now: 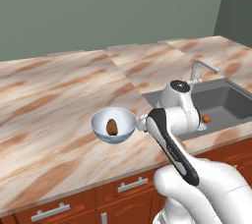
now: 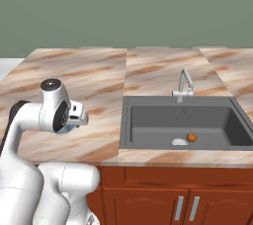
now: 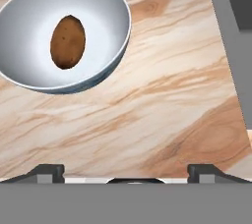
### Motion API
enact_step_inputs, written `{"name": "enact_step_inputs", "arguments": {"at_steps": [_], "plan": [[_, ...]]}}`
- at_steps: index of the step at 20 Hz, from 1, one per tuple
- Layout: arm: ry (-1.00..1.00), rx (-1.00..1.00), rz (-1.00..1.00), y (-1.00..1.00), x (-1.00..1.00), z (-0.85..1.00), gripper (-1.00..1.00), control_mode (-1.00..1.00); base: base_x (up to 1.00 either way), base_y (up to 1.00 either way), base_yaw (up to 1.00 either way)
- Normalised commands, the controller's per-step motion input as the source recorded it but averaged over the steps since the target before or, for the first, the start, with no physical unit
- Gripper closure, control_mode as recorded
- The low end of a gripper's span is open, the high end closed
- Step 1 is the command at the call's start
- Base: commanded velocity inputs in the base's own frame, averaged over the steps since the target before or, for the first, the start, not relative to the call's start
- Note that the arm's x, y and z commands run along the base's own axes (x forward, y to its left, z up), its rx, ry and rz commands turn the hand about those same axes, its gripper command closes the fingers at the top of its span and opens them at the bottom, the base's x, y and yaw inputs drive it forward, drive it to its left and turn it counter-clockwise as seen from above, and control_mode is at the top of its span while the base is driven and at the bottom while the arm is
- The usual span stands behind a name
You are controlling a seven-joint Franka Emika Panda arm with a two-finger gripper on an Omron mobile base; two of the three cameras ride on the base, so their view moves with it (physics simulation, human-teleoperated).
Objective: Pick the potatos from the cabinet and place them in one bowl. Pick the tangerine from the sink and place it in the other bowl.
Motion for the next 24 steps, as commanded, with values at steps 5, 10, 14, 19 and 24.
{"name": "enact_step_inputs", "arguments": {"at_steps": [5,10,14,19,24], "plan": [[0.18,-0.03,0.0,-0.14,-0.4,0.35,-1.0,-1.0,0.0,0.0,0.0],[0.22,-0.02,0.0,0.0,-0.49,0.59,-1.0,-1.0,0.0,0.0,0.0],[0.02,-0.08,0.0,0.0,-0.4,0.16,-1.0,-1.0,0.0,0.0,0.0],[-0.16,-0.11,0.0,-0.02,-0.59,-0.16,-1.0,-1.0,0.0,0.0,0.0],[-0.11,-0.05,0.0,-0.04,-0.23,-0.03,-1.0,-1.0,0.0,0.0,0.0]]}}
